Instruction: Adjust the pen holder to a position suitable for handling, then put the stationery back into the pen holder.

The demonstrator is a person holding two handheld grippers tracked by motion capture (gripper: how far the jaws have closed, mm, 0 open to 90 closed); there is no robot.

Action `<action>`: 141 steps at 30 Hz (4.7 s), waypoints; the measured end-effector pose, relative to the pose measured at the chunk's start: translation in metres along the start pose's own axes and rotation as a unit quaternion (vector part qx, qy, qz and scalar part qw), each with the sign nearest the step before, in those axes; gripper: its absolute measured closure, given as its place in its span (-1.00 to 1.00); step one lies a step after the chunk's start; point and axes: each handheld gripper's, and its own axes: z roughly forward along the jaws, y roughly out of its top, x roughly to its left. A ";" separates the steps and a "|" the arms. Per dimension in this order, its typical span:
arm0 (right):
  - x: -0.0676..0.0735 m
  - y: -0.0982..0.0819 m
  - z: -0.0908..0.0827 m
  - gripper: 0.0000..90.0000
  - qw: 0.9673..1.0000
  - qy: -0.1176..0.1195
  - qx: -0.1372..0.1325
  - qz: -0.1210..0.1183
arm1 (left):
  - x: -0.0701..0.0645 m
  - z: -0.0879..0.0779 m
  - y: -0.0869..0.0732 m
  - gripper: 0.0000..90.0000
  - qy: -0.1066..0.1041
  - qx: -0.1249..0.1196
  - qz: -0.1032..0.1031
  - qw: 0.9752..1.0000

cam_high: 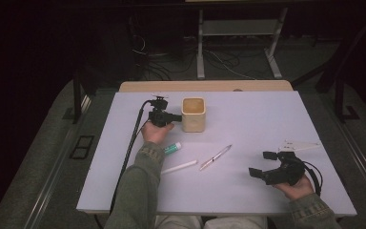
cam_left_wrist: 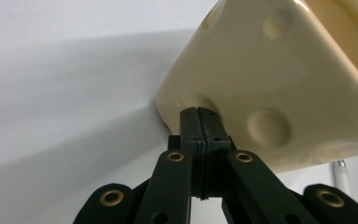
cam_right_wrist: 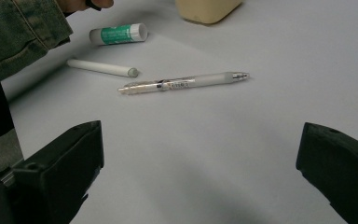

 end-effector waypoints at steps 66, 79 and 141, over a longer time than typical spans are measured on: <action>0.000 0.000 0.000 -0.99 1.000 0.004 -0.005 -0.001 | -0.039 -0.063 0.014 -0.44 -0.038 -0.015 0.078 0.996; 0.001 -0.001 0.000 -0.99 1.000 0.004 -0.007 0.000 | -0.047 -0.078 0.005 -1.00 -0.028 0.015 0.123 0.992; 0.000 -0.001 0.001 -0.99 1.000 0.001 0.000 0.000 | -0.025 -0.106 -0.063 -1.00 -0.020 0.128 0.194 0.972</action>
